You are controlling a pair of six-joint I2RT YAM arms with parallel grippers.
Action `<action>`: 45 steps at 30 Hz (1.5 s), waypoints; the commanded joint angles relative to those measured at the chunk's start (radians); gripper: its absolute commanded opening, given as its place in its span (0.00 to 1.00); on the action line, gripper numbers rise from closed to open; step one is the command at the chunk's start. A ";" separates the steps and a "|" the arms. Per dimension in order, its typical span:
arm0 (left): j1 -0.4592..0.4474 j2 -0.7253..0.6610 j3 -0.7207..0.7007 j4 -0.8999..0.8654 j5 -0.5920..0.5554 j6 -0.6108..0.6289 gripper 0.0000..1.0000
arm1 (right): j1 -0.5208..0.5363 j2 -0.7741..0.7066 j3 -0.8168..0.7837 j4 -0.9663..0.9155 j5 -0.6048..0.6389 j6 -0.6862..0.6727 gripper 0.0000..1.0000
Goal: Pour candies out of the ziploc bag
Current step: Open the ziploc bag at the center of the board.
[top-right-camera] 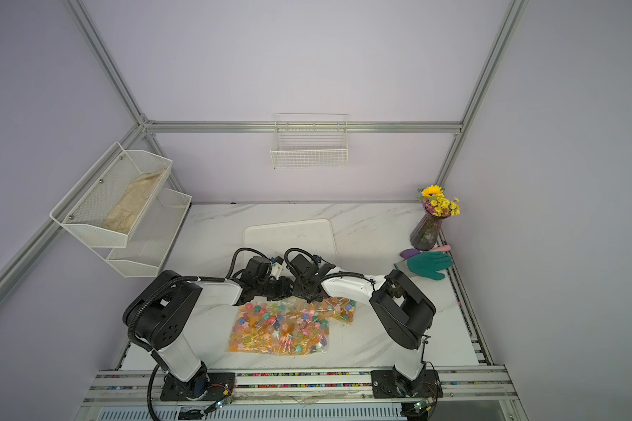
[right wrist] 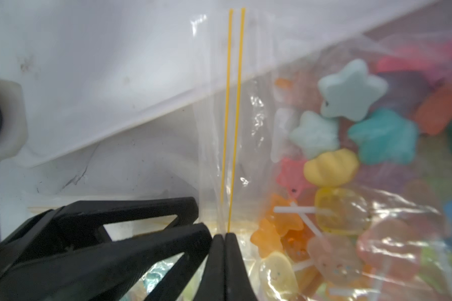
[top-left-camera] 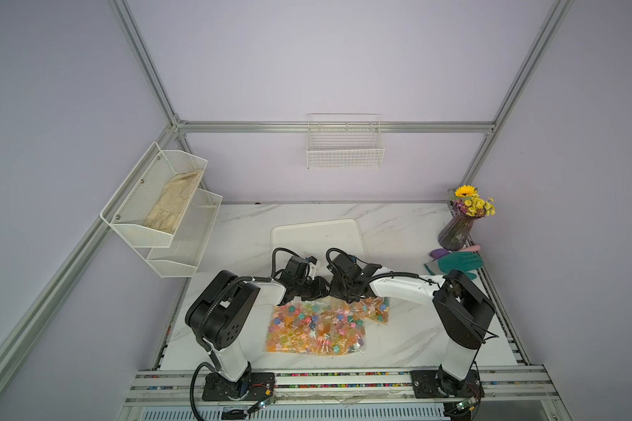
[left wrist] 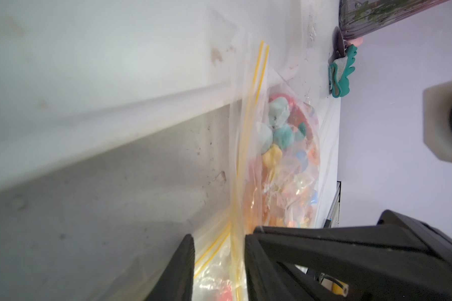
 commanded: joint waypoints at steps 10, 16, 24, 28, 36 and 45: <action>-0.023 0.031 0.097 0.029 0.025 0.011 0.24 | 0.006 -0.012 -0.019 0.024 0.000 0.001 0.00; -0.029 0.036 0.104 0.037 0.030 0.011 0.17 | 0.006 -0.019 -0.024 0.022 0.004 0.003 0.00; -0.034 0.041 0.103 0.043 0.035 0.008 0.00 | 0.006 -0.033 -0.030 0.007 0.023 0.023 0.00; -0.035 0.031 0.094 0.045 0.029 0.010 0.00 | 0.006 -0.046 -0.020 -0.048 0.064 0.046 0.00; -0.035 0.003 0.069 0.021 0.003 0.028 0.00 | 0.006 -0.070 -0.009 -0.152 0.181 0.098 0.00; -0.034 -0.027 0.032 -0.008 -0.041 0.034 0.00 | 0.006 -0.102 -0.005 -0.212 0.253 0.136 0.00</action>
